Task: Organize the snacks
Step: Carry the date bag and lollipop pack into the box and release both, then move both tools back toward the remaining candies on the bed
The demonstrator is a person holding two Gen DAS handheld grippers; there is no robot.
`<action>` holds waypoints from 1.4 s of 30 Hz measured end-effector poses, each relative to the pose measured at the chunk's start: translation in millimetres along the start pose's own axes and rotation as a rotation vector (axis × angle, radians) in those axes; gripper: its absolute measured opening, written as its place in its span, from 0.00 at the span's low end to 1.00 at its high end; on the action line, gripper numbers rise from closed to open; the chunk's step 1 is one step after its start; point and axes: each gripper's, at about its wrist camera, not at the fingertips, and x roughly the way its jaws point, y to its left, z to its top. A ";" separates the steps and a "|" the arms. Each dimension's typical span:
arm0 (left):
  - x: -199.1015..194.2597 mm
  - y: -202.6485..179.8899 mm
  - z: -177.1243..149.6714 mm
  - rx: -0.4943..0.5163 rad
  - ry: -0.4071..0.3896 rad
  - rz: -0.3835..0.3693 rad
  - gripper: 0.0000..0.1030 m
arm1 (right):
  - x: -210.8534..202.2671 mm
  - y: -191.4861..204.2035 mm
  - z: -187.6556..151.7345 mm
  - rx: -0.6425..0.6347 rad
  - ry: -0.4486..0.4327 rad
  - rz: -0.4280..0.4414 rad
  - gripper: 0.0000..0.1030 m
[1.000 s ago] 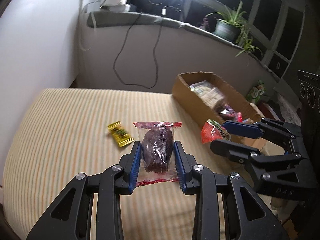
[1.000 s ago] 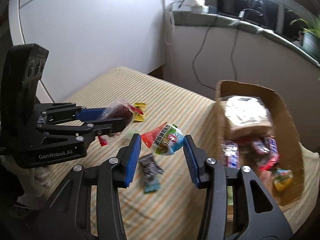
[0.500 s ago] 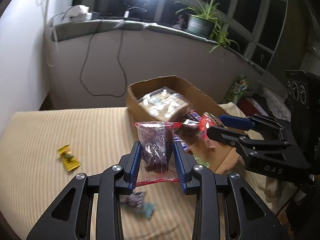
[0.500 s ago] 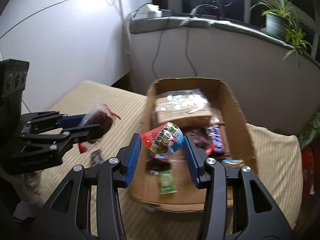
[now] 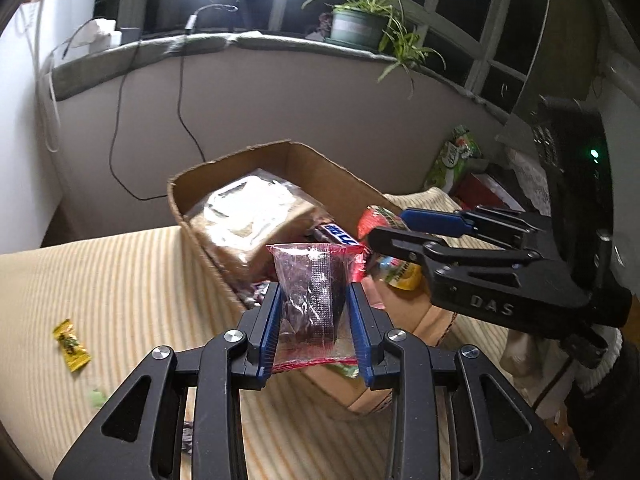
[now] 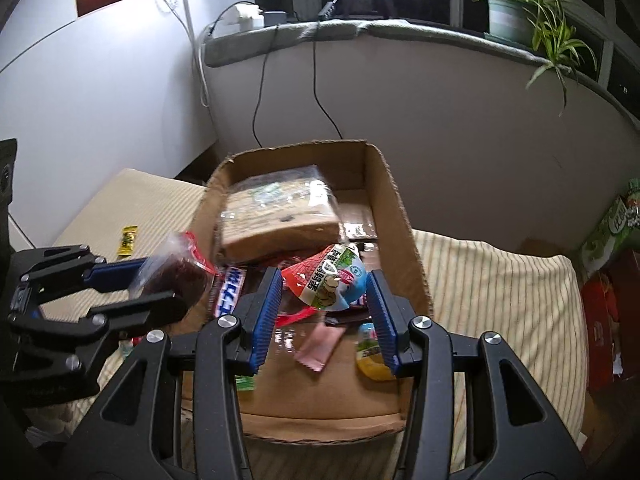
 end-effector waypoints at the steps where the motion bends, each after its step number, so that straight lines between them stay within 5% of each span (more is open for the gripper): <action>1: 2.4 -3.3 -0.4 0.005 0.005 -0.002 0.30 | 1.1 -2.8 -0.6 0.004 0.002 0.000 0.44; 25: 15.9 -28.6 -4.6 0.065 0.040 0.005 0.31 | 10.1 -21.0 -7.1 0.025 0.023 -0.002 0.45; 27: 14.8 -29.3 -4.4 0.067 0.037 0.009 0.38 | 9.4 -21.0 -6.9 0.026 0.024 -0.002 0.46; 35: 8.3 -29.5 -2.9 0.070 0.026 0.011 0.53 | -4.2 -21.6 -3.8 0.036 -0.017 -0.032 0.80; 38: 6.4 -29.8 -3.8 0.070 0.020 0.013 0.65 | -9.1 -23.2 -2.0 0.046 -0.029 -0.036 0.86; 42: 3.6 -31.3 -5.8 0.083 0.020 0.017 0.69 | -14.9 -24.9 -0.3 0.061 -0.039 -0.042 0.89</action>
